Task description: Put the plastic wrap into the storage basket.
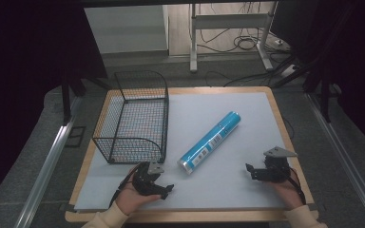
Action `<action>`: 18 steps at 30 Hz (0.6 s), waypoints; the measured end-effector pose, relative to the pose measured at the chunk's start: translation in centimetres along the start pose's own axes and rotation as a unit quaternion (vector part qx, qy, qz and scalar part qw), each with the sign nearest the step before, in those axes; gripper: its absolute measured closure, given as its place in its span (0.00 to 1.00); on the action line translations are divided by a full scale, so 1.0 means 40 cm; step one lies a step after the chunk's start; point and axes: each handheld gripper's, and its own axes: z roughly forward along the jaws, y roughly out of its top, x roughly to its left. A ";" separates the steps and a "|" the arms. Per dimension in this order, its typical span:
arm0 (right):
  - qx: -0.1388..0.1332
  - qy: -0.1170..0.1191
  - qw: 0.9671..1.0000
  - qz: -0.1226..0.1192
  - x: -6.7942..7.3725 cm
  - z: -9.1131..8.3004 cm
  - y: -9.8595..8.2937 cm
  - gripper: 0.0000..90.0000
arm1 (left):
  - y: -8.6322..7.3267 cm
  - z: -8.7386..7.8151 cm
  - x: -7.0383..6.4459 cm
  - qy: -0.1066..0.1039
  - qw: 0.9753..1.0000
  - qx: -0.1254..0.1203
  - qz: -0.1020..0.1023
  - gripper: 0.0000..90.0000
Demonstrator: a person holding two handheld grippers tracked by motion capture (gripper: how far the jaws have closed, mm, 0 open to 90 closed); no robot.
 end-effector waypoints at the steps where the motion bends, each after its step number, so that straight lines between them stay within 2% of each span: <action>1: 0.000 0.000 1.000 0.000 0.000 0.000 0.000 0.10 | 0.001 0.000 0.000 0.000 1.000 0.000 0.000 0.16; 18: 0.003 -0.001 1.000 -0.003 0.002 -0.001 -0.001 0.10 | 0.010 -0.010 -0.004 -0.001 1.000 -0.005 0.001 0.16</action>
